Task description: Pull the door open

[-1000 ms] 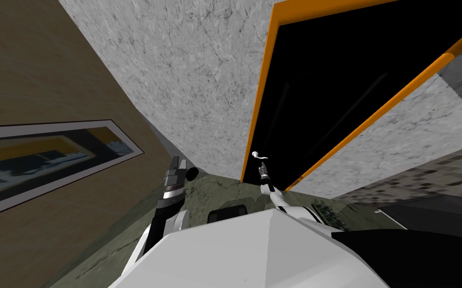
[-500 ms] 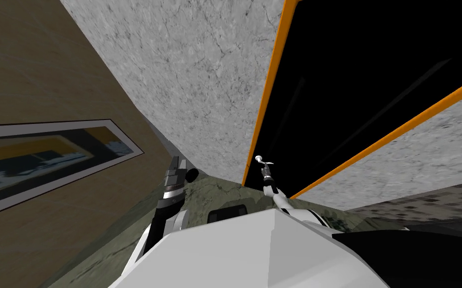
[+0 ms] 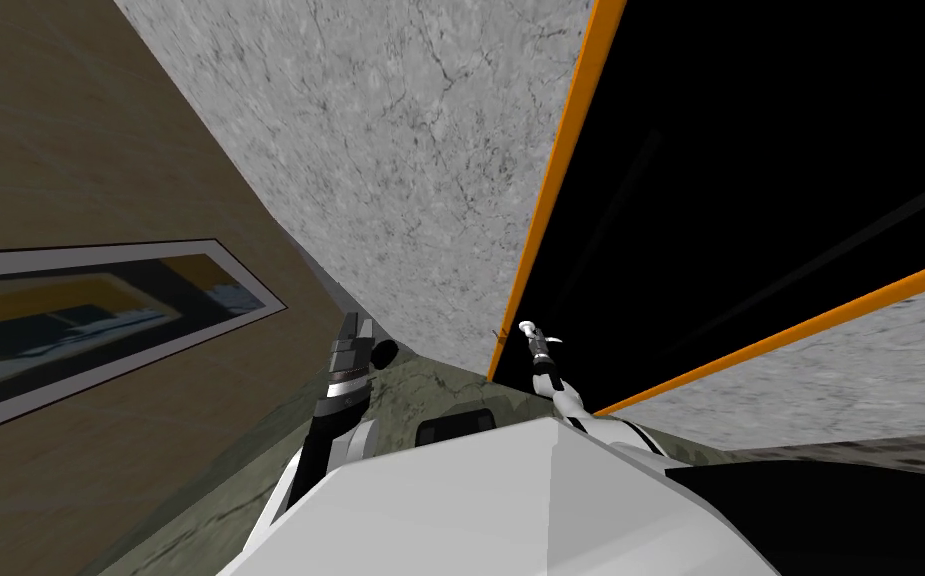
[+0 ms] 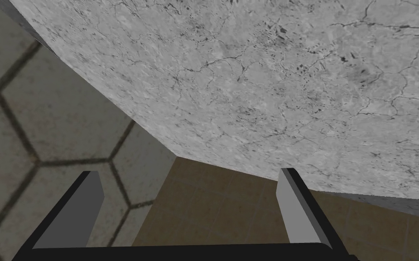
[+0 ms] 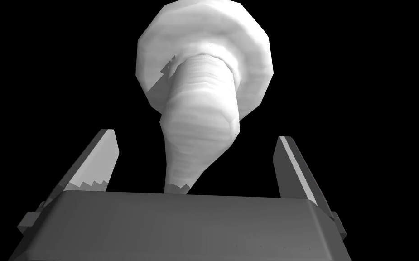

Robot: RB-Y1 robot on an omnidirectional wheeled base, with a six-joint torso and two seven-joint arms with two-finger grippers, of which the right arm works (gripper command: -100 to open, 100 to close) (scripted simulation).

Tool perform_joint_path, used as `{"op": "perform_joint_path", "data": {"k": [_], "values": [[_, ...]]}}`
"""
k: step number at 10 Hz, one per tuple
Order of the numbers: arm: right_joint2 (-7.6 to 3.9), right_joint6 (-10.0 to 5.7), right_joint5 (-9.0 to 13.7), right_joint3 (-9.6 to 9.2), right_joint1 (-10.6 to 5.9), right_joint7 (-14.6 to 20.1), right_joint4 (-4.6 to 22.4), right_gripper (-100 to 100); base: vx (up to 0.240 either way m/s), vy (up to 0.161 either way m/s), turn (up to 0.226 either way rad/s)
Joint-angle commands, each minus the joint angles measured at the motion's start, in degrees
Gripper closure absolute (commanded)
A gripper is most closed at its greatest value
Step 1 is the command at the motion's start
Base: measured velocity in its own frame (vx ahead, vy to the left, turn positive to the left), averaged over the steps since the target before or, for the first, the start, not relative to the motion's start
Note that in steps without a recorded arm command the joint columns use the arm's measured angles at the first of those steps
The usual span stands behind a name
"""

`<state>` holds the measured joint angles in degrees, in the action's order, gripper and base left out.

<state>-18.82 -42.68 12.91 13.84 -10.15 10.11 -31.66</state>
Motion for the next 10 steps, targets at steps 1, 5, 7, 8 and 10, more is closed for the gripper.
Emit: {"op": "perform_joint_path", "data": {"k": [1,5,7,8,10], "values": [[0.03,0.03,0.0,-0.02,-0.04,-0.1,0.0,100,-0.008,-0.001,-0.005],[0.03,0.03,0.0,-0.02,-0.04,-0.1,0.0,100,-0.019,0.002,0.001],[-0.26,-0.03,-0.5,-0.87,0.23,0.8,0.0,100,-0.067,-0.007,0.045],[-0.49,-0.14,-0.7,-1.33,0.34,1.3,-0.1,100,-0.214,-0.049,0.109],[-1.03,-0.38,-1.4,-2.44,0.62,2.4,-0.2,100,-0.222,-0.053,0.126]]}}
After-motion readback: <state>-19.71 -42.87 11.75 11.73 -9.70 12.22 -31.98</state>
